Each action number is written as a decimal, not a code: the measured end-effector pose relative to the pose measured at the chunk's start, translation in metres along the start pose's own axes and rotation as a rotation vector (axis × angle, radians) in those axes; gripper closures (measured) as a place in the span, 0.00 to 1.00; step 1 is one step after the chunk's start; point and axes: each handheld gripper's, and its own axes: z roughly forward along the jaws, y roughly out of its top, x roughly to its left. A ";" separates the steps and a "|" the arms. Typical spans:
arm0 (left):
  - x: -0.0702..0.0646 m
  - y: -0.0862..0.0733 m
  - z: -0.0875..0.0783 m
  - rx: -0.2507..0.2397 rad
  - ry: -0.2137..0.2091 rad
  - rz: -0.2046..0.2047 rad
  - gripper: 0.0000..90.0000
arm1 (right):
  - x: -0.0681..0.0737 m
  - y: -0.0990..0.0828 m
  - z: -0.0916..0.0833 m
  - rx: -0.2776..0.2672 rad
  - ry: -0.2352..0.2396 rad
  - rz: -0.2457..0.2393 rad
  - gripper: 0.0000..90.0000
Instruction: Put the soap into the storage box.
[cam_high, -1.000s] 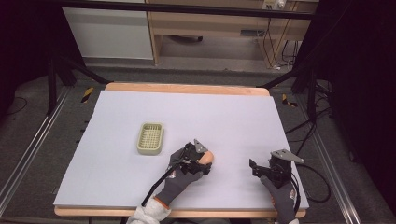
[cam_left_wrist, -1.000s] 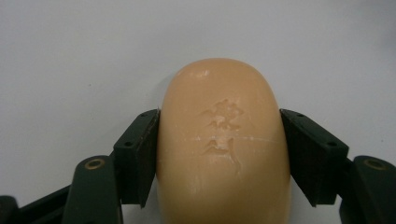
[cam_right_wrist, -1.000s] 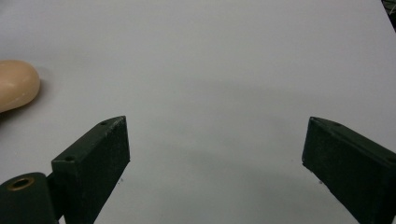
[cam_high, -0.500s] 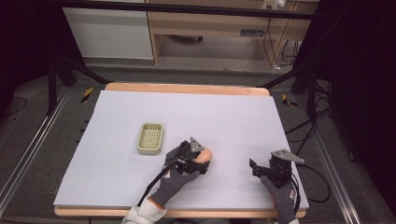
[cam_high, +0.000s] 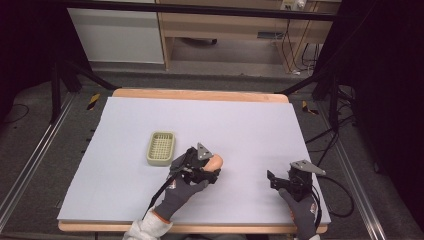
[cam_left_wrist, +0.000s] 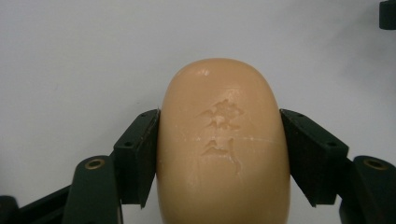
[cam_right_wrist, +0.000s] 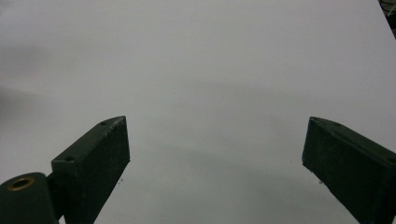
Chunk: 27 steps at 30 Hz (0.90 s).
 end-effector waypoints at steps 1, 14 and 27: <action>0.000 0.000 0.000 0.000 0.000 0.000 0.35 | 0.000 0.000 0.000 0.000 0.000 0.000 0.09; 0.016 -0.001 -0.021 -0.028 0.013 -0.021 0.35 | 0.000 0.000 0.000 0.000 -0.002 0.001 0.09; 0.031 -0.004 -0.035 -0.043 0.029 -0.040 0.35 | 0.000 0.000 0.000 -0.001 -0.002 0.000 0.09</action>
